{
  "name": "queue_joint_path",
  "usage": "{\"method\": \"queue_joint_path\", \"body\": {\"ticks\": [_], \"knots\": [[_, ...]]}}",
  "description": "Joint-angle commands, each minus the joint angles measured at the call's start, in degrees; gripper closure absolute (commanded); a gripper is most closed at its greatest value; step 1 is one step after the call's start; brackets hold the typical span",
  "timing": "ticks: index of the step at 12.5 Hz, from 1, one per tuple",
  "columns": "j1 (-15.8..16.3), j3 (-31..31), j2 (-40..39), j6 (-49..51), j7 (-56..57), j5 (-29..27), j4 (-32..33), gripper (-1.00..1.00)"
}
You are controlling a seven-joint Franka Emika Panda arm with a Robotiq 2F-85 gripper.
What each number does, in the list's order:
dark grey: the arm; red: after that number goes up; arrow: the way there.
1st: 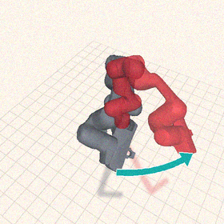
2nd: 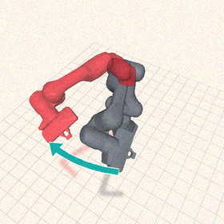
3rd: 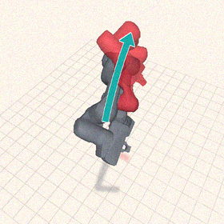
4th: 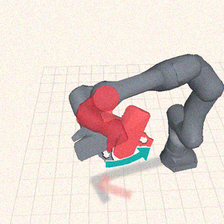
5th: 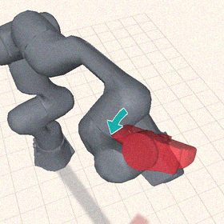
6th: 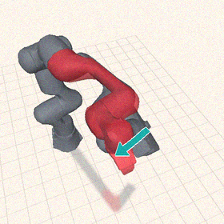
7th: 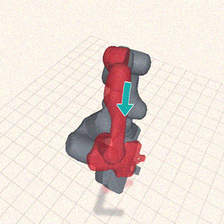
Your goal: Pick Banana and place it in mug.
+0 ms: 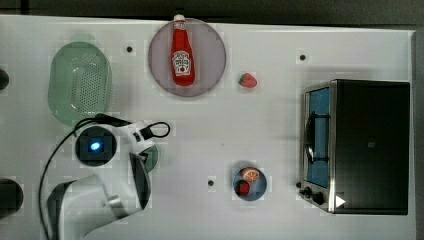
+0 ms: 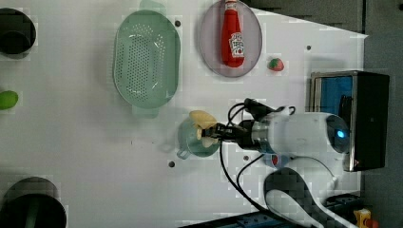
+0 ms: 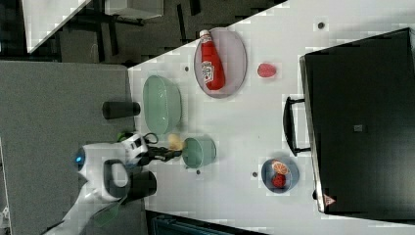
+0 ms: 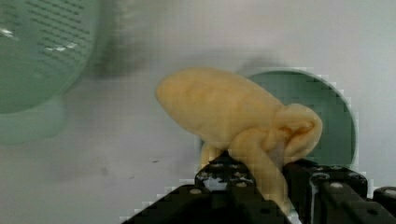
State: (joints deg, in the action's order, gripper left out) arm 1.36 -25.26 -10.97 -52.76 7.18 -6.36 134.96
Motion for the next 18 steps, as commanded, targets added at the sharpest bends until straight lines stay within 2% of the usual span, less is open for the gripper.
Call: {"method": "queue_joint_path", "body": {"ticks": [1, 2, 3, 5, 6, 11, 15, 18], "knots": [[0.3, -0.1, -0.8, -3.7, -5.5, -1.1, -0.1, 0.18], [0.3, 0.3, -1.1, -4.0, -6.7, -0.8, 0.3, -0.07], [0.2, 0.4, -0.6, -4.5, -8.7, -0.8, 0.0, -0.42], [0.2, 0.3, 1.5, -3.2, -9.7, -0.8, -0.1, -0.87], [0.3, 0.1, 3.0, -2.1, -9.7, -0.8, -0.2, -0.99], [-0.1, 2.7, 16.1, 4.5, -9.7, -1.1, -1.1, -1.0], [-0.6, 11.1, 28.7, 24.9, -9.1, -1.1, -6.3, -1.0], [-0.8, 19.3, 32.9, 38.8, -8.8, -0.8, -12.9, -1.0]]}}
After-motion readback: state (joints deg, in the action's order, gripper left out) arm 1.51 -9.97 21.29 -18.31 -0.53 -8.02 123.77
